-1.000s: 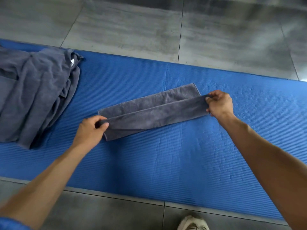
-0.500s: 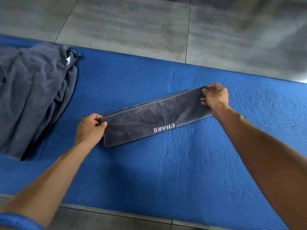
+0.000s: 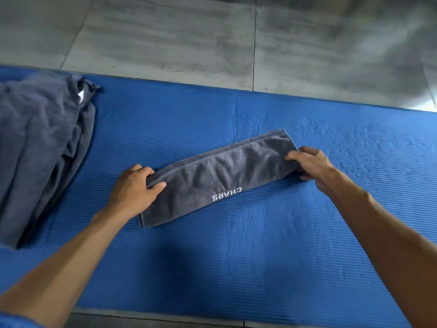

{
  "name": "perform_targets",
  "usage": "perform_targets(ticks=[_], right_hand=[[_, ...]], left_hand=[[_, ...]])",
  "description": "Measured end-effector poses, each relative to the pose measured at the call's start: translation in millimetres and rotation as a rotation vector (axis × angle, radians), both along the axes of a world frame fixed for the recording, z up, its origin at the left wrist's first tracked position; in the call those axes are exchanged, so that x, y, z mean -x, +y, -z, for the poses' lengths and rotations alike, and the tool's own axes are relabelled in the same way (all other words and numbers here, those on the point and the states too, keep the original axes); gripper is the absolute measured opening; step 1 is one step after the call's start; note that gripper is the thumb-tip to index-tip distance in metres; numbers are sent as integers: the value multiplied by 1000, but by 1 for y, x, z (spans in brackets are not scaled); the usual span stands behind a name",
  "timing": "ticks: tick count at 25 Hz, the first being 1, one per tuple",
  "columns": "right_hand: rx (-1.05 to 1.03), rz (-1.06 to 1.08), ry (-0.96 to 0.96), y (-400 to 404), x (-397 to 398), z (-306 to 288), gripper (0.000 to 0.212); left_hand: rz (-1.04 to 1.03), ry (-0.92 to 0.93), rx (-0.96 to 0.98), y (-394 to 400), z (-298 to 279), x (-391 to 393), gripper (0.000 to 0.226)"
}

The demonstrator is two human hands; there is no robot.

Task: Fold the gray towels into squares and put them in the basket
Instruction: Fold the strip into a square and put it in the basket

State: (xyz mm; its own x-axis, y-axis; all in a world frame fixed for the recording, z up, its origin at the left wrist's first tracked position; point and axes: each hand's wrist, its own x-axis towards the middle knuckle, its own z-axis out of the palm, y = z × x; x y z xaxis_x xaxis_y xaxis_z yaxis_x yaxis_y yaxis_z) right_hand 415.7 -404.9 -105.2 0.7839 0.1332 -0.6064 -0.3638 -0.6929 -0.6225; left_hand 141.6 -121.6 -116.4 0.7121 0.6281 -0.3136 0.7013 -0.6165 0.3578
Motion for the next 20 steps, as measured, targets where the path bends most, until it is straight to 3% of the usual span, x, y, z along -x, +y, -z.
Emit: perform_targets(ticks=[5,7,10,12,15,17,20], right_hand=[[-318,59,-33,17,-36,-29,31],[-385,165,-141,38,-56,-36,27],[-320,275,-390,63,-58,-36,29],[-233,117,-506,66,-22,-27,31],[-233,-256,-498,39,72,-6,33],[-264,-479,-570,5,134,11,44],[-114,-937,-798,-49,192,45,69]], left_hand=[[-205,-42,366,-15,-14,15,30],[-296,-176,526,-34,-13,21,28],[-213,-286,665,-79,-8,24,34],[-143,-237,687,-106,-7,24,36],[-161,-165,703,-126,-4,24,27],[-189,-90,833,-127,-4,23,22],[-248,0,1100,-127,-12,22,15]])
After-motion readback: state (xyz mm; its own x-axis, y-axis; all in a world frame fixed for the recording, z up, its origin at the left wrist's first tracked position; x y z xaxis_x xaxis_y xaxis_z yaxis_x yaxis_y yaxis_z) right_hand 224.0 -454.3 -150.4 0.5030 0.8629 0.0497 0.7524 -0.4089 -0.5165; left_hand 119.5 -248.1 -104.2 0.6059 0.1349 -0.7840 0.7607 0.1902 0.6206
